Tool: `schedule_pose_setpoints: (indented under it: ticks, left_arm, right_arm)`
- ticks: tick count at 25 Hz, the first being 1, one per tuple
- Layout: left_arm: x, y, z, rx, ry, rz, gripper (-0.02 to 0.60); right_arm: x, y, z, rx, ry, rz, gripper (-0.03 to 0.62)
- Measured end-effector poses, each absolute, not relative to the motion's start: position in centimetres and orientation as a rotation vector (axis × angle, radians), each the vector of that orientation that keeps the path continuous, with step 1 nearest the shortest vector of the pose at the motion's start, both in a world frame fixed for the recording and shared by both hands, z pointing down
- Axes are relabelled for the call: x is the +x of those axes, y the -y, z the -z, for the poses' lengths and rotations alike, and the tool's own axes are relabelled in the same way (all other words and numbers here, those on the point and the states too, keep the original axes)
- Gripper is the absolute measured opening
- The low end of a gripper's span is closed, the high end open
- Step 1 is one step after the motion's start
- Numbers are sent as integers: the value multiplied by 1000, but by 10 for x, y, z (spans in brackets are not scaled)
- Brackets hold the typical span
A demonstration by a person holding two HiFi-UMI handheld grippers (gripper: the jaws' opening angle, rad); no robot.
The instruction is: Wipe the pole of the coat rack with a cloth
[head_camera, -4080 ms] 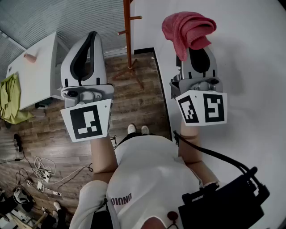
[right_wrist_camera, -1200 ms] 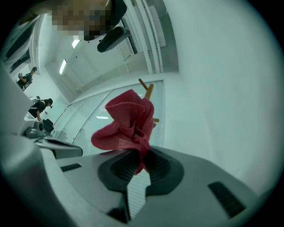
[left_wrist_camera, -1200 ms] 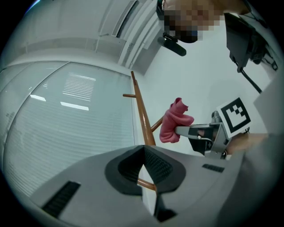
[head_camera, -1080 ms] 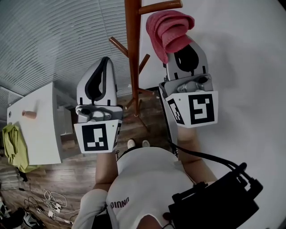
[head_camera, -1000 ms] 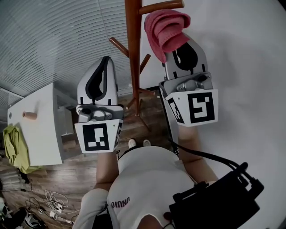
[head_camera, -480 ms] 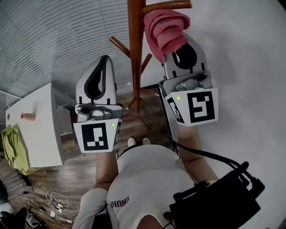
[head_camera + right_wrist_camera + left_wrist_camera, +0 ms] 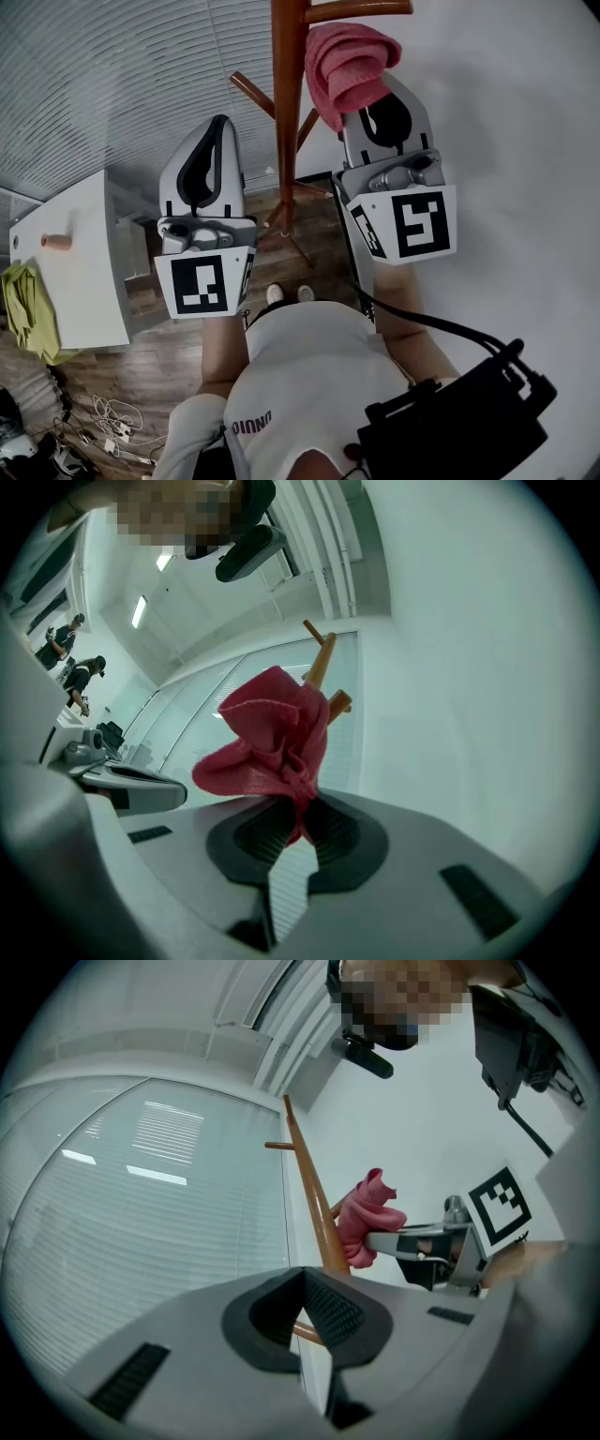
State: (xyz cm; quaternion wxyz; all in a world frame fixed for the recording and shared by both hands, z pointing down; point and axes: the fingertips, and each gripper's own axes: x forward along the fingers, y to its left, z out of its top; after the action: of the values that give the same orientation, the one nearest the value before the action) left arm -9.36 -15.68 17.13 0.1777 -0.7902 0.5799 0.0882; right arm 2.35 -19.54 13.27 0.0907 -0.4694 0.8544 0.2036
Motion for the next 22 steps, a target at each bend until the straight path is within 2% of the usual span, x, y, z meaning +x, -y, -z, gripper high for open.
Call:
schedule_pose_setpoints:
  ticks: [22]
  left_arm:
    - [-95, 153, -187, -2261, -1673, -252, 14]
  right_arm:
    - [19, 192, -167, -1389, -2626, -551, 46]
